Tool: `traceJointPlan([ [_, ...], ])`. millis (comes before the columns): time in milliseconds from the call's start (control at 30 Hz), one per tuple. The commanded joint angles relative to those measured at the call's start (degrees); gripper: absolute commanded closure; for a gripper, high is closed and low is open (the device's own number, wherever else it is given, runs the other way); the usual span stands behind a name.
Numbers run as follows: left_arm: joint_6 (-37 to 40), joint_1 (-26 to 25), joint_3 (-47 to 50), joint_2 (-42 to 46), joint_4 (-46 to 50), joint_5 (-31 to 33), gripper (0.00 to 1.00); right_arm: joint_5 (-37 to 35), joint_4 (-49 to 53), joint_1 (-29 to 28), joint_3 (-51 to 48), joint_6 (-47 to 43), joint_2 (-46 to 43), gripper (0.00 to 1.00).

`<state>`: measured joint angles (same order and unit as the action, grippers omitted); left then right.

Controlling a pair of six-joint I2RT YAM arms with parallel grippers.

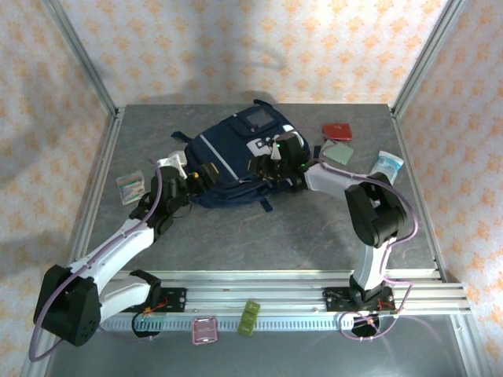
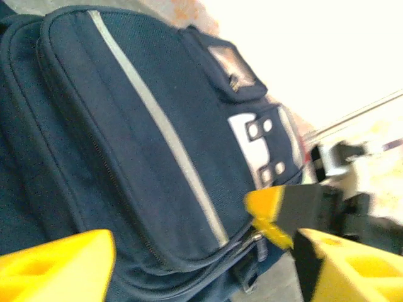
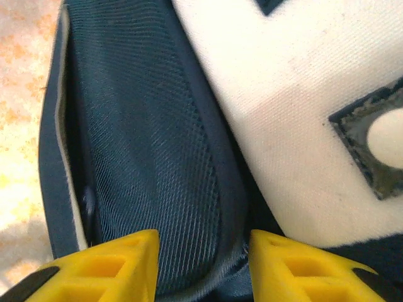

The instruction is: Pack the student bag

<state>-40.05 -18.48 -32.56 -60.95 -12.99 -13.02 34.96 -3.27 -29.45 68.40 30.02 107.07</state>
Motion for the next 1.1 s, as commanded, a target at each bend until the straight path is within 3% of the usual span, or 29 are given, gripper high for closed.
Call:
traceJointPlan([
  [0, 2.11, 0.02, 2.06, 2.29, -9.78, 0.65, 0.01, 1.52, -1.69, 0.36, 3.43, 3.11, 1.64, 0.63],
  [100, 0.25, 0.02, 4.26, 2.80, -14.26, -0.98, 0.01, 1.69, -2.09, 0.70, 4.17, 5.05, 3.33, 0.76],
  [200, -0.23, -0.02, 6.61, 2.39, -19.79, -5.08, 0.01, 3.93, -2.34, 0.98, 5.32, 6.29, 4.76, 0.98],
  [233, 0.22, -0.36, 6.67, 1.95, -20.48, -6.58, 0.04, 4.83, -2.44, 0.98, 5.80, 6.77, 4.84, 1.00],
  [367, 5.61, -3.42, 2.42, 0.30, -11.42, -4.41, 0.37, 7.04, -4.03, 1.15, 6.85, 9.43, 2.97, 1.00],
  [467, 8.19, -6.70, 0.03, -0.71, -6.48, -0.60, 0.50, 6.88, -6.35, 1.31, 7.20, 12.88, -0.16, 1.00],
  [600, 9.68, -12.03, -1.31, -3.10, -4.37, 6.22, 0.53, 6.14, -12.53, 1.42, 5.44, 18.87, -4.38, 1.00],
  [800, 8.06, -15.62, -1.78, -9.73, -6.90, 10.28, 0.55, 5.03, -20.07, 1.42, 2.59, 25.27, -6.90, 1.00],
  [1067, 8.26, -16.35, -2.94, -16.70, -7.16, 22.13, 0.56, 5.03, -27.02, 0.47, -0.34, 31.57, -9.69, 1.00],
])
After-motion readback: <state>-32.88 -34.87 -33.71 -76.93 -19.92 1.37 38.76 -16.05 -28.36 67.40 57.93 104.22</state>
